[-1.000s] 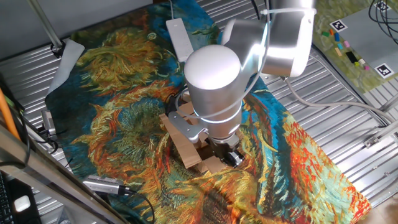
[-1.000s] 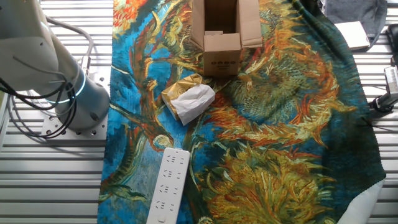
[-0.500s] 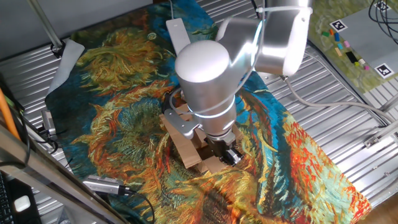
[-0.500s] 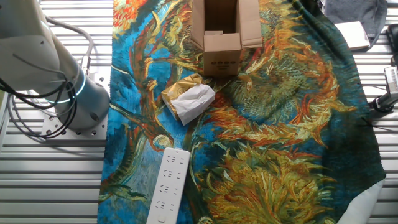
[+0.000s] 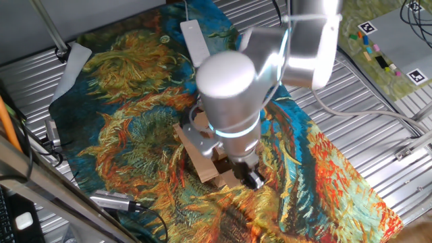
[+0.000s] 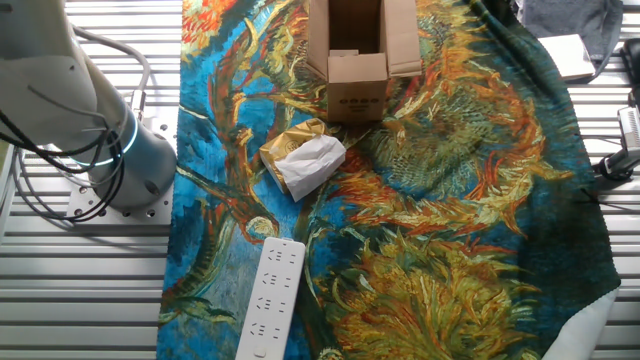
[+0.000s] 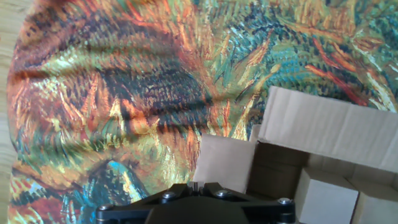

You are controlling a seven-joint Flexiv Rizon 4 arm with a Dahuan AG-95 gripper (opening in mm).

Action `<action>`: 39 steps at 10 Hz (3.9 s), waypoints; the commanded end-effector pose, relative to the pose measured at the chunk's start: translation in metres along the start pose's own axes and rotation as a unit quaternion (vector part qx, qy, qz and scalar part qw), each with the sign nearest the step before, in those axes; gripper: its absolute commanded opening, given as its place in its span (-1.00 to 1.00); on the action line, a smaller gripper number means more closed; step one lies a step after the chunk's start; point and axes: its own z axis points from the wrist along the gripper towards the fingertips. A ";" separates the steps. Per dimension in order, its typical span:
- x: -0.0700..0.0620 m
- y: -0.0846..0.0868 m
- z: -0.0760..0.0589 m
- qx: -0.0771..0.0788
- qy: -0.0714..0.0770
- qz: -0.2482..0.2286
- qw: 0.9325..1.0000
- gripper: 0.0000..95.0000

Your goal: Cover the box

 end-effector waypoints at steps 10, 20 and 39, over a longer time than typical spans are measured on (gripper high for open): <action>-0.006 -0.018 0.021 0.131 0.008 -0.079 0.988 -1.00; 0.002 -0.096 -0.017 0.154 0.018 -0.152 0.976 -1.00; 0.033 -0.128 -0.057 0.148 0.013 -0.138 0.979 -1.00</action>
